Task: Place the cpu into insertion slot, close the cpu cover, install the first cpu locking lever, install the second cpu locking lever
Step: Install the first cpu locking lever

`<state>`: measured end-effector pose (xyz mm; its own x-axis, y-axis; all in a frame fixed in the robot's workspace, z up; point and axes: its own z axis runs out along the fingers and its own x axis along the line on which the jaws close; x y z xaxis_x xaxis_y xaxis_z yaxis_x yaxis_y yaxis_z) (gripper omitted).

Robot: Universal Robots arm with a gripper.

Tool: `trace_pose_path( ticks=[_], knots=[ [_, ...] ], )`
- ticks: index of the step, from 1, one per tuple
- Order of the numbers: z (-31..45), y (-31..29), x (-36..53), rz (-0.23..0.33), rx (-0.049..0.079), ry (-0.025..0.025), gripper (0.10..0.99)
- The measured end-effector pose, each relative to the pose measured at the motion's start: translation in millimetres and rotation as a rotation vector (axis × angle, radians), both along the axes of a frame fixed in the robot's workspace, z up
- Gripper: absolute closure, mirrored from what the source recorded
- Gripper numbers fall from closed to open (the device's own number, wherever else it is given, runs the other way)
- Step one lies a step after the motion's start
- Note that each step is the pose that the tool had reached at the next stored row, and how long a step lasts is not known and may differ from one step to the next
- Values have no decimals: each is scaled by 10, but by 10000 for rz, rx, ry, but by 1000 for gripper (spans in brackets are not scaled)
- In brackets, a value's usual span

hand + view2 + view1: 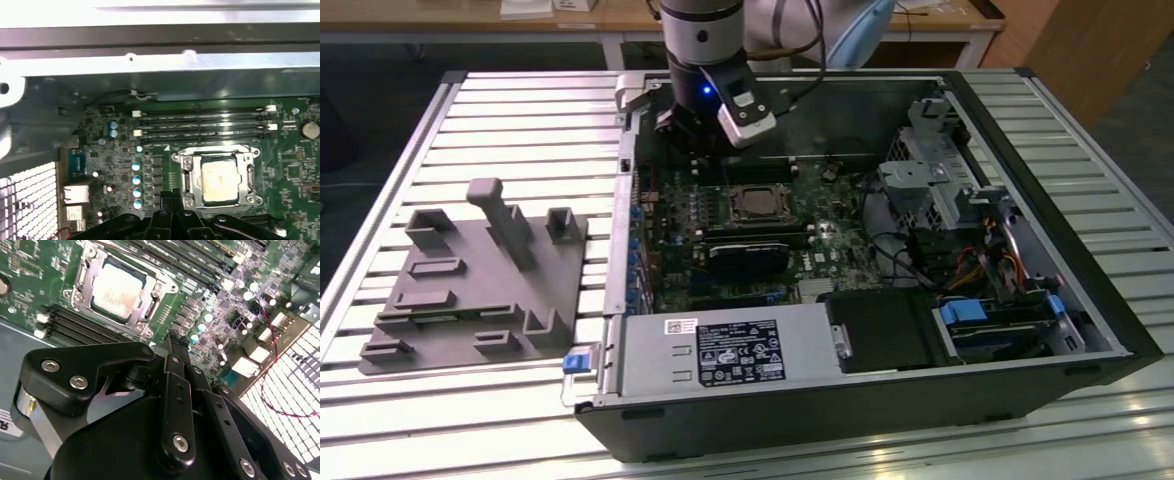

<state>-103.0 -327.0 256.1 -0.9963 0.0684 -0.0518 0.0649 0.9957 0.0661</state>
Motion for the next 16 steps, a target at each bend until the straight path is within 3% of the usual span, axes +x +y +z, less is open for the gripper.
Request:
trace_pose_path(
  ticks=[2,7,9,12,16],
  knots=[
    [-1,-1,-23,3,217,-1,980],
    [-2,-3,-63,0,1095,0,980],
    [-6,-3,-76,0,1358,-1,980],
    [-24,-2,-84,0,1535,-1,980],
    [-71,-3,-84,0,1589,0,980]
  ],
)
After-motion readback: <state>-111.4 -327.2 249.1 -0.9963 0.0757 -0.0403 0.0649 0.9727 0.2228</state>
